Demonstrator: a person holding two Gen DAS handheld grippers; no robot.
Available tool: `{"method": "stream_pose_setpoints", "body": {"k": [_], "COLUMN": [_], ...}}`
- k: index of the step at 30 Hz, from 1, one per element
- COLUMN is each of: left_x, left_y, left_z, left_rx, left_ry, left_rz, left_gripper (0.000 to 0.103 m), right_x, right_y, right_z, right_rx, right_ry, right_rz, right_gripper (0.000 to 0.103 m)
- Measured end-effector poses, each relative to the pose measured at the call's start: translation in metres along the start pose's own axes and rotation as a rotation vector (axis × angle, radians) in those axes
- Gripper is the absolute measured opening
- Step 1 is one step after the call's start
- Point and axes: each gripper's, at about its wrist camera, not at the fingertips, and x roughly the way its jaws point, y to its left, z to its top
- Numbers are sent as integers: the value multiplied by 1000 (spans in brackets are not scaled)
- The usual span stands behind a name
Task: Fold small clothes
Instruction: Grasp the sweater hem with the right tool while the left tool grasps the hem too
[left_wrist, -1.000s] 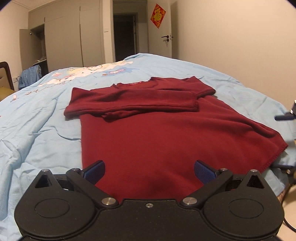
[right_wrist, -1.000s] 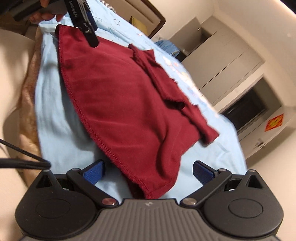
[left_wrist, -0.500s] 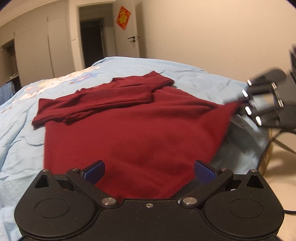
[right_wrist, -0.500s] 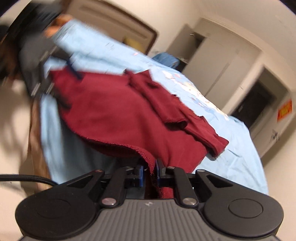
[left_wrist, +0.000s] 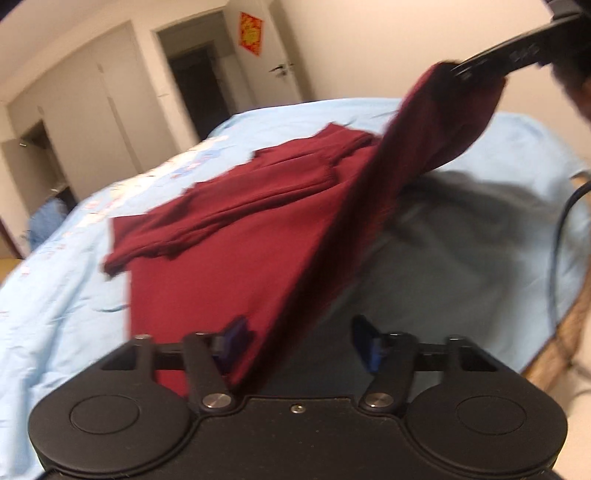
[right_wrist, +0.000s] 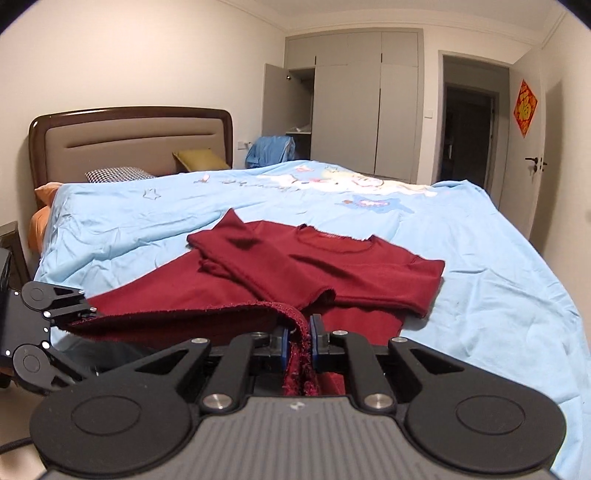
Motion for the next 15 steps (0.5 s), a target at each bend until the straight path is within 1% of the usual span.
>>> {"method": "stream_pose_setpoints", "body": {"k": [2, 6, 7, 8, 9, 11, 15], "left_x": [-5, -18, -21, -25, -30, -40, -60], "left_y": [9, 30, 35, 40, 46, 55, 66], "left_z": [-6, -19, -22, -23, -24, -21, -12], "left_rx": [4, 4, -7, -23, -49, -101, -149], "left_ry": [-1, -17, -26, -39, -63, -121, -250], "left_rz": [43, 135, 149, 157, 158, 144, 146], "left_gripper": [42, 32, 25, 18, 15, 5, 4], "right_x": [-2, -8, -9, -11, -15, -21, -39], "right_y": [1, 7, 8, 11, 14, 21, 37], "right_z": [1, -4, -6, -8, -11, -14, -15], "right_rx": [-9, -24, -27, -29, -31, -54, -115], "right_ry": [-7, -19, -24, -36, -50, -70, -142], "right_rz": [-10, -33, -36, -33, -32, -48, -77], "right_gripper": [12, 12, 12, 12, 12, 11, 8]}}
